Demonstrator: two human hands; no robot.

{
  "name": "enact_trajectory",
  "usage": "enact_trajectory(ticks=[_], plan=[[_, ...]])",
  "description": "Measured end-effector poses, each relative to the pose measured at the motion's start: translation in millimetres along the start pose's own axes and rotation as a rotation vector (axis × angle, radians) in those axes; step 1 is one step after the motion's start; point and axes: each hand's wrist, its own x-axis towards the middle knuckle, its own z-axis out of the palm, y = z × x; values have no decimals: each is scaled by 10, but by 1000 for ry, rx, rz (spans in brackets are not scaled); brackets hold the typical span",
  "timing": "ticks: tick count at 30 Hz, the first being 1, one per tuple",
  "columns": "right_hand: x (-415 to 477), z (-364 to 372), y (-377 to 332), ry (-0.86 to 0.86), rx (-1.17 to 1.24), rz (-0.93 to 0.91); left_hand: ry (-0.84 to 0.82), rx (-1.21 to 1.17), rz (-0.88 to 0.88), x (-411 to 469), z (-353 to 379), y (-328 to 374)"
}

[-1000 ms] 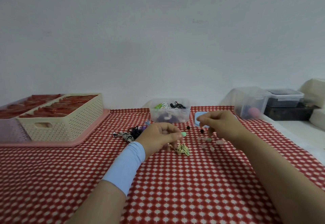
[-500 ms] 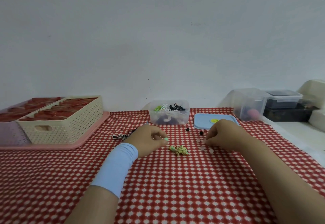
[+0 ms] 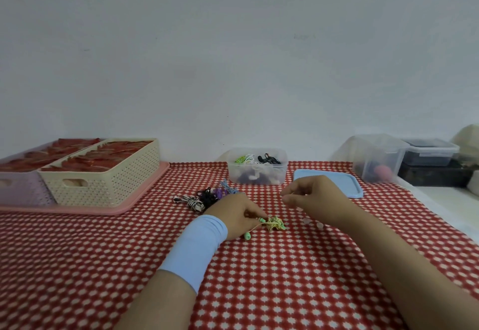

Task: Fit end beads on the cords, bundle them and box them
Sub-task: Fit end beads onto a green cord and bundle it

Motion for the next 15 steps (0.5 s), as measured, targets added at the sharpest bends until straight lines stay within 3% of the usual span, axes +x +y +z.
enact_trajectory(ticks=[3, 7, 11, 15], plan=[[-42, 65, -49, -15, 127, 33, 80, -100, -6, 12, 28, -21], [-77, 115, -120, -69, 275, 90, 179, -419, -57, 14, 33, -63], [-104, 157, -152, -99, 325, 86, 227, -750, -73, 27, 37, -15], [-87, 151, -133, -81, 446, 133, 212, -934, -104, 48, 55, -34]])
